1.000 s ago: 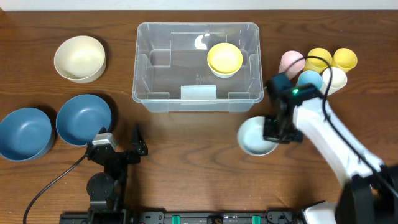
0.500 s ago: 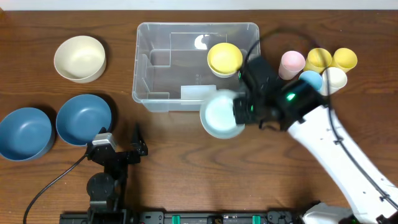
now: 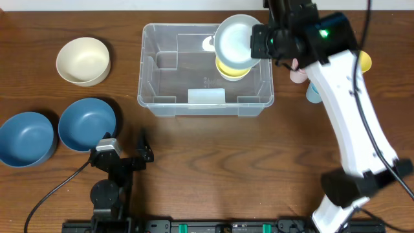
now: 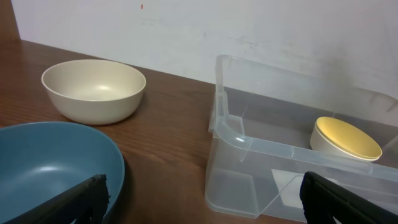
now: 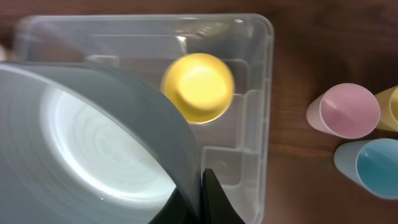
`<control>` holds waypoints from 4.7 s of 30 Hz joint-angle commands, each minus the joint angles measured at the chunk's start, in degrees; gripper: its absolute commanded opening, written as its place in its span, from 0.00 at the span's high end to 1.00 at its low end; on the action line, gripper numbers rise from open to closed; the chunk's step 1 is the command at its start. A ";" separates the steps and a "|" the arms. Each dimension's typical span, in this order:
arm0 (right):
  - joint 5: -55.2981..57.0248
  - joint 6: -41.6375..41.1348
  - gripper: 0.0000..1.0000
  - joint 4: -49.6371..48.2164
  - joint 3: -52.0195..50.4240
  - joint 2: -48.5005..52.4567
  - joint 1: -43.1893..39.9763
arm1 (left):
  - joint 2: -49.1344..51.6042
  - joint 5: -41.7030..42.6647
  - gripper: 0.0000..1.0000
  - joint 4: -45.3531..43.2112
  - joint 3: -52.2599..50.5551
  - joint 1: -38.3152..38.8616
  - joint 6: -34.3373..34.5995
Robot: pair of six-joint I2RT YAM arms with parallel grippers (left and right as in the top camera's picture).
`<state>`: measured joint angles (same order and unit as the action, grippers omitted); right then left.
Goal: Pack container
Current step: 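Stack the grey bowl onto the bowls in the bin, then move the right gripper to the cream cup and grasp it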
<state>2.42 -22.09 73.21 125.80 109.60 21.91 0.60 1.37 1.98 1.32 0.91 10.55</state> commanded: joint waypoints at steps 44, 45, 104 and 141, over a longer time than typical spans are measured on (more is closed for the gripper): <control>-4.35 3.15 0.01 11.19 22.05 13.31 -0.92 | -0.33 -0.50 0.02 2.10 -1.07 -0.24 0.11; -3.61 2.19 0.01 12.92 22.64 12.31 -1.55 | -0.33 -0.50 0.02 2.10 -1.07 -0.24 0.11; -4.50 -2.75 0.48 -28.26 -43.45 -0.09 -42.14 | -0.33 -0.50 0.02 2.10 -1.07 -0.24 0.11; -3.45 -3.43 0.99 -8.59 -43.71 -13.60 -44.06 | -0.33 -0.50 0.02 2.10 -1.07 -0.24 0.11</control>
<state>0.62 -25.19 62.04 80.73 102.72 -22.11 0.60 1.34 2.00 1.32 0.91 10.55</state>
